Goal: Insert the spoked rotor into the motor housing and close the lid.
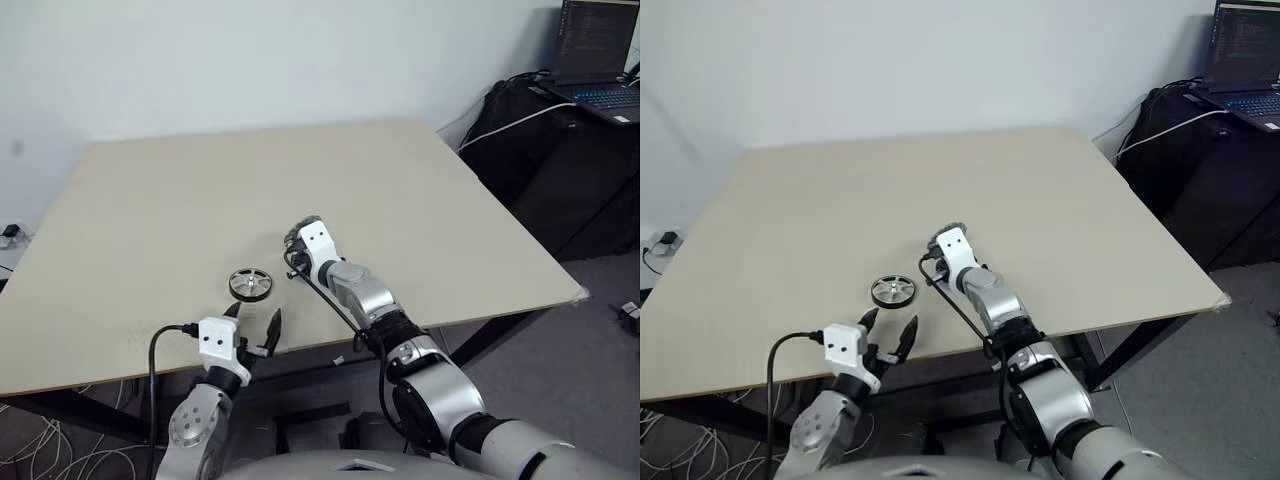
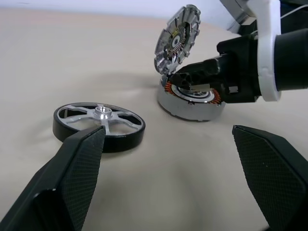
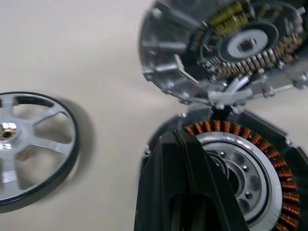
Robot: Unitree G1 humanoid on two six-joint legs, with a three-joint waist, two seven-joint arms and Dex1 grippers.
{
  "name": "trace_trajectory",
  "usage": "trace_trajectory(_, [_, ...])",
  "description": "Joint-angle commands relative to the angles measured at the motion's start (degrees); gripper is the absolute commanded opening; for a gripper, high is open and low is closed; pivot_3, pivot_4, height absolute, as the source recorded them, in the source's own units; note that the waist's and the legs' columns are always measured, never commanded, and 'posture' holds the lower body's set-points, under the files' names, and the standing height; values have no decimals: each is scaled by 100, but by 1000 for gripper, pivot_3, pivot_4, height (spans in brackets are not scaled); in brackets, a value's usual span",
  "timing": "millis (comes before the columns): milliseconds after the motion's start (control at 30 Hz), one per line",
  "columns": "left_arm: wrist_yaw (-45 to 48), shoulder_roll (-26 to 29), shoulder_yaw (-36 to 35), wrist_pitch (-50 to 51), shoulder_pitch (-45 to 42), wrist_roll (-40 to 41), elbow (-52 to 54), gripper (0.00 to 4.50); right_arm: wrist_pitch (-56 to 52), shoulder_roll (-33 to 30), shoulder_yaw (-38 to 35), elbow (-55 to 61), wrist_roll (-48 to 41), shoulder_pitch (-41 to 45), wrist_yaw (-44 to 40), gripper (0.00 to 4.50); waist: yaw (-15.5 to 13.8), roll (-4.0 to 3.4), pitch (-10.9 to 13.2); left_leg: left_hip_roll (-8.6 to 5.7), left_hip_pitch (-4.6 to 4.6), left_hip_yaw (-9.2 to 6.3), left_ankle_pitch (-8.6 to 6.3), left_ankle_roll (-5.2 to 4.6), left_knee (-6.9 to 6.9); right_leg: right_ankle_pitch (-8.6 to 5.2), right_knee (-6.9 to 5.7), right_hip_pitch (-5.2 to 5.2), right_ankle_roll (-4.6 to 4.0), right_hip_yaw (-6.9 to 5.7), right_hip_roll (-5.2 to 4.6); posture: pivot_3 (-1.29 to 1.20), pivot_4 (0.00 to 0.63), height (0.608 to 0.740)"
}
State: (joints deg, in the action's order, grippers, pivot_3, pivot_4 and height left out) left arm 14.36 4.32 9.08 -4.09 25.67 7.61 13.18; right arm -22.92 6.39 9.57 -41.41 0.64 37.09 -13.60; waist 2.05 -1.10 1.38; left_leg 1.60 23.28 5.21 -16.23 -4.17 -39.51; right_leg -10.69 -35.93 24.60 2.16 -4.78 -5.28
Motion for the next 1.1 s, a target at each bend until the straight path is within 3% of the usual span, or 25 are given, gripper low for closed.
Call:
trace_trajectory(33, [-85, -59, 141, 10, 2, -78, 390, 4500, 137, 23, -97, -19, 9, 181, 91, 12, 1, 0, 2, 0, 1, 0, 0, 0, 0, 0, 0, 0, 0, 0, 0, 0, 0, 740])
trace_trajectory(367, [-414, -167, 553, 258, 59, -322, 712, 4500, 108, -12, -162, 18, 1, 98, 154, 12, 0, -2, 3, 0, 1, -1, 0, -1, 0, 0, 0, 0, 1, -1, 1, 0, 0, 740])
trace_trajectory(800, [-427, -104, 496, 417, -4, -212, 802, 4500, -741, -202, 55, 1373, -75, -652, -299, 12, -5, -3, 4, 1, 2, -5, 0, 0, 0, -1, 1, 1, 1, -3, 0, 0, 0, 740])
trace_trajectory(1100, [-382, -26, 430, 429, 0, -151, 815, 4500, -793, -121, 90, 1618, -147, -722, -410, 12, -3, -5, 8, 1, 8, -6, -1, 1, 0, -2, 2, 6, 0, -4, -1, 0, 0, 740])
